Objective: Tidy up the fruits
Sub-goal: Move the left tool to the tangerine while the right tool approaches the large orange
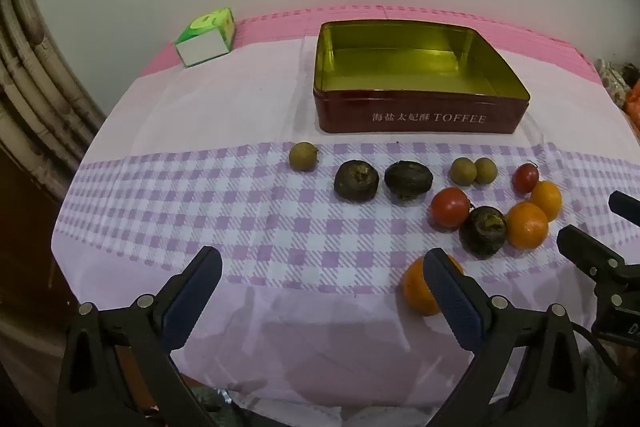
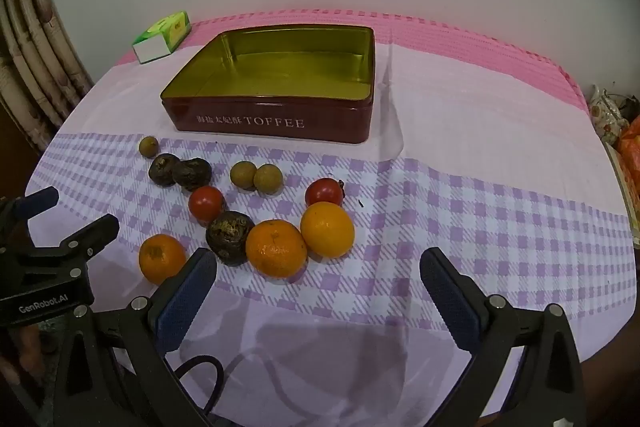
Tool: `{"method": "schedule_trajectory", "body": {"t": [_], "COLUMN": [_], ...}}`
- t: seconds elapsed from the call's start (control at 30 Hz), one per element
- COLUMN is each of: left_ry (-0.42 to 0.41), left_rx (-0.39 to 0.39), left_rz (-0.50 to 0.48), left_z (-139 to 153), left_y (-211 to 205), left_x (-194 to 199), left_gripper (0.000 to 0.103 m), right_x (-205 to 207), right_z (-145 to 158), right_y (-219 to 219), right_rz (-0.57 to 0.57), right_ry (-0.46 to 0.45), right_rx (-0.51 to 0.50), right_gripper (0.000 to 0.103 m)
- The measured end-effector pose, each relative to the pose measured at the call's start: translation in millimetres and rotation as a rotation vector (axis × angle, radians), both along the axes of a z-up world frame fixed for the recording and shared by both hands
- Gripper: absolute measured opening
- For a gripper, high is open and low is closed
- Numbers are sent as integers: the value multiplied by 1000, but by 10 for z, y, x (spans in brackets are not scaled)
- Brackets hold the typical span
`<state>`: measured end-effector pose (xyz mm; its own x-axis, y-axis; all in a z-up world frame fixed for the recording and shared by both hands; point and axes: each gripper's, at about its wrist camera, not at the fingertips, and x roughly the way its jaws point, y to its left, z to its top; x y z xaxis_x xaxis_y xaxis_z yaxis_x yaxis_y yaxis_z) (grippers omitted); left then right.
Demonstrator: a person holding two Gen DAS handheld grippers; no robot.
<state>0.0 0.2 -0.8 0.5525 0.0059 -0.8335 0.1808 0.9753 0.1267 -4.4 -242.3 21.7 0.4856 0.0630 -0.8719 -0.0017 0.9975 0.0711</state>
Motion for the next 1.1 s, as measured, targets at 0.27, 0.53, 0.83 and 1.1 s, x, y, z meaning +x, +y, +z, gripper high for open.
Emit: {"method": "schedule_trajectory", "body": {"t": [0.27,0.53,0.83,1.1], "left_ry": [13,14,23,32], "left_rx": [-14,-17,-9,-7], "left_rz": [-11,-22,-40,-49], "left_z": [-31,-50,-64,-74], "left_y": [-48,-53,-106,-116], "left_x": [-12,-33,-30,-33], "left_gripper": [101,101,101,101], "right_x": [-7,5,9,29], "right_z": [8,-16,-50,-49], "right_y": [-4,-20,-55,-76], "right_rz": [-1,-4,-11,-17], "right_ry": [-5,9,20,27], "right_rx": [4,11,12,12], "right_gripper": [98,92,92,92]}}
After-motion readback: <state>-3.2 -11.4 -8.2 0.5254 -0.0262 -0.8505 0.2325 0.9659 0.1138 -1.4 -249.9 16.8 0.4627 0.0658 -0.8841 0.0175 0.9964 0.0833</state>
